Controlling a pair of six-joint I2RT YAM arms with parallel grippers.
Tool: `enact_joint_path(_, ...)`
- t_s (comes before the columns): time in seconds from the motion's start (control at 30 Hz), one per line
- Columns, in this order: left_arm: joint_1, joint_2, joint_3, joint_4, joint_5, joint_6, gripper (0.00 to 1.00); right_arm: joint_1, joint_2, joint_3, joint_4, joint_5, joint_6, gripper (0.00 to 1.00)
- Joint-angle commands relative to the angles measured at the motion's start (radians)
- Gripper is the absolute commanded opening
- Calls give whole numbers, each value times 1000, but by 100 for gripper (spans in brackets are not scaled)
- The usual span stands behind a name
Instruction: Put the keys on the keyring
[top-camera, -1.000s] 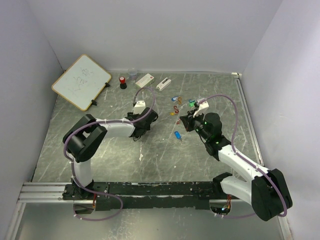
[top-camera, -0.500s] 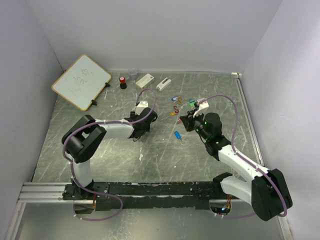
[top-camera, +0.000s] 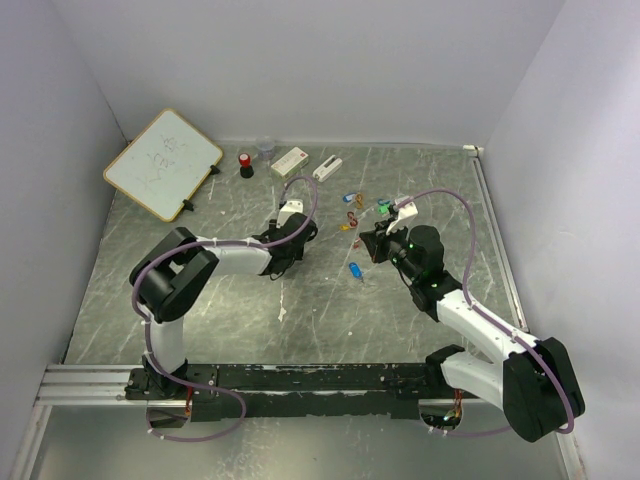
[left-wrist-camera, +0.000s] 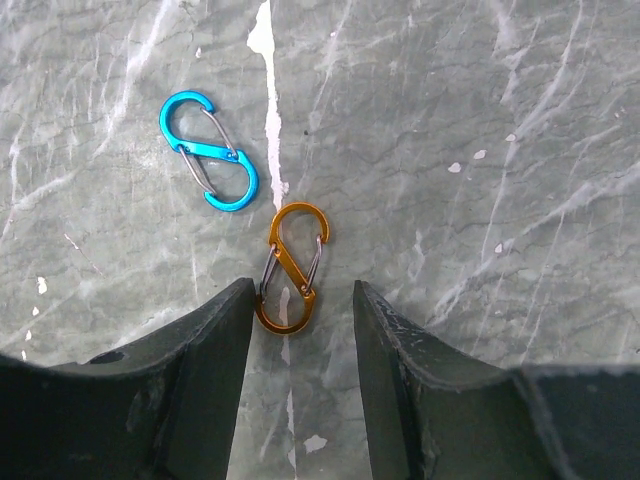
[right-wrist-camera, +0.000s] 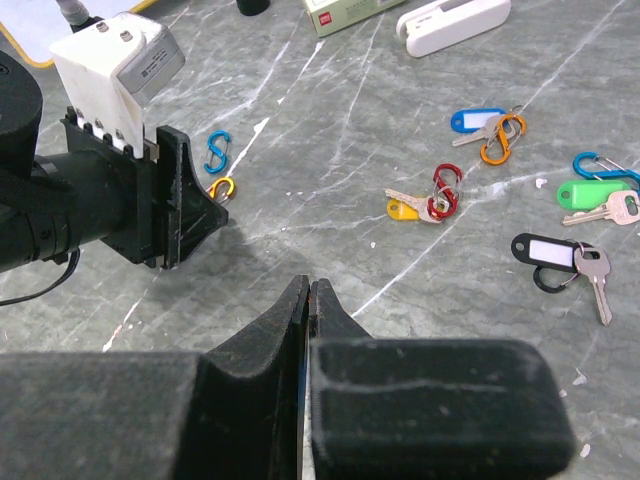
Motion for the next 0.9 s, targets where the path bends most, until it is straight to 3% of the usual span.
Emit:
enact_joint_path(0.0,-5,48,3,-35,40,22,55,3,-7,-3,19,10,2,0)
enact_joint_path(0.17,0,44,0,-36,34,21,52,3,-5,-4,21,10,2,0)
enact_joint_path(0.47,23,56,-2,-35,32,16,58,3,-6,-4,21,10,2,0)
enact_joint_path(0.87,26,62,-8,-20,50,15,51,3,-5,-3,21,11,2,0)
